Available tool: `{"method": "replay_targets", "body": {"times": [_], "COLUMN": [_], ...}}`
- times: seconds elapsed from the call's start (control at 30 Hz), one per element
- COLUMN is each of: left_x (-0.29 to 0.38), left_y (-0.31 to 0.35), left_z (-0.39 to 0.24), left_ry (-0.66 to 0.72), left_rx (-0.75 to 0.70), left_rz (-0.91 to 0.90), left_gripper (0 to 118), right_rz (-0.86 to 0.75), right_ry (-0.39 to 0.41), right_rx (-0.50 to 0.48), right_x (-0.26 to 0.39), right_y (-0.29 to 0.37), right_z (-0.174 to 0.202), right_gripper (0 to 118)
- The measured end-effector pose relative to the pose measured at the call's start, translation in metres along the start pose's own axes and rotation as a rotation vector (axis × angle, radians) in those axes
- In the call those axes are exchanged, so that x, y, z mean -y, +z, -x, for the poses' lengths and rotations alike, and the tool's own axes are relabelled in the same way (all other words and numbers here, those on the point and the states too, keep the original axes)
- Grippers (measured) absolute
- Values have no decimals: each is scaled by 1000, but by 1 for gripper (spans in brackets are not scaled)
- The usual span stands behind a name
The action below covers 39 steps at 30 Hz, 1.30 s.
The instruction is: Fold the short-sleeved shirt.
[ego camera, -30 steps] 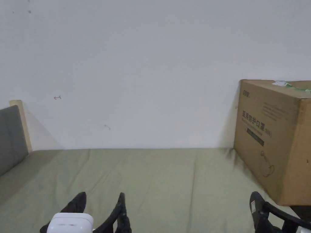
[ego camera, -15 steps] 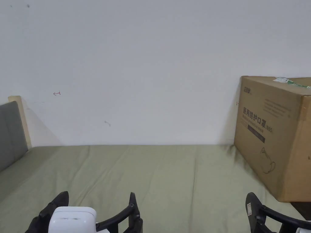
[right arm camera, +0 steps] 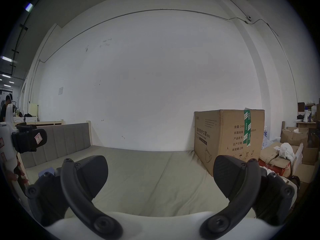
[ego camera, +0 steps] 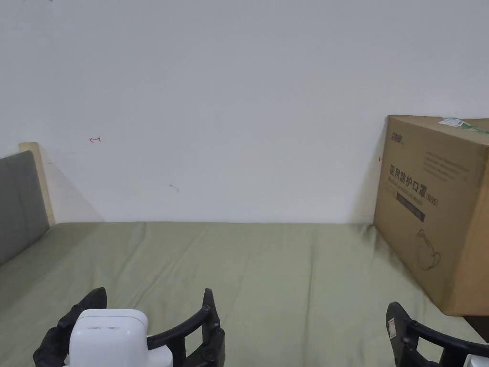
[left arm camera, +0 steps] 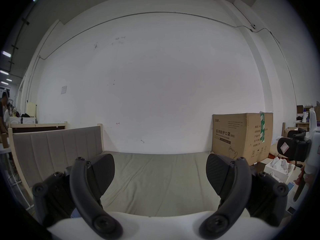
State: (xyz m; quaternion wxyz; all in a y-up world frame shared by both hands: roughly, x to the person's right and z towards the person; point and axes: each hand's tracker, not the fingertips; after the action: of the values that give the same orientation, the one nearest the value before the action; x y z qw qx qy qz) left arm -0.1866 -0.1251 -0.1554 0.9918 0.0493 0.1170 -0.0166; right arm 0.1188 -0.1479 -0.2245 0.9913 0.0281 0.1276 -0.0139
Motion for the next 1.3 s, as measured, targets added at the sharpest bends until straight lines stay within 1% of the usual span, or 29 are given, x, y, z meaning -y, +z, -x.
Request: {"method": "replay_targets", "body": {"times": [0.17,0.3,0.4,0.47,0.53,0.6,0.67,0.87,1.0,1.3], "left_x": [-1,1,4,6,8,9,9,8,9,10], "left_y": [1,-3,-3,-6,-8,-7,-10,-13,-15,-16], "left_z": [3,1,4,1,3,6,6,3,2,-10], "left_ry": [22,3,36,27,32,68,72,63,63,-12], "left_rx": [3,-1,36,-13,-3,23,13,-33,-31,-78], "left_rz": [-7,25,35,66,57,59,70,96,108,123], "left_gripper": [109,109,109,109,109,109,109,109,109,109], "right_rz": [10,17,21,29,32,35,38,50,67,76], "right_ry": [3,7,-2,-1,12,18,18,5,5,11], "right_rx": [-9,-16,-18,-21,-21,-22,-24,-20,-27,-32], "right_x": [1,3,5,6,6,6,6,8,10,12], "right_y": [-3,-3,-4,-5,-6,-7,-8,-10,-12,-14], "right_z": [5,8,9,10,12,12,12,12,12,15], "right_gripper": [118,118,118,118,118,118,118,118,118,118]}}
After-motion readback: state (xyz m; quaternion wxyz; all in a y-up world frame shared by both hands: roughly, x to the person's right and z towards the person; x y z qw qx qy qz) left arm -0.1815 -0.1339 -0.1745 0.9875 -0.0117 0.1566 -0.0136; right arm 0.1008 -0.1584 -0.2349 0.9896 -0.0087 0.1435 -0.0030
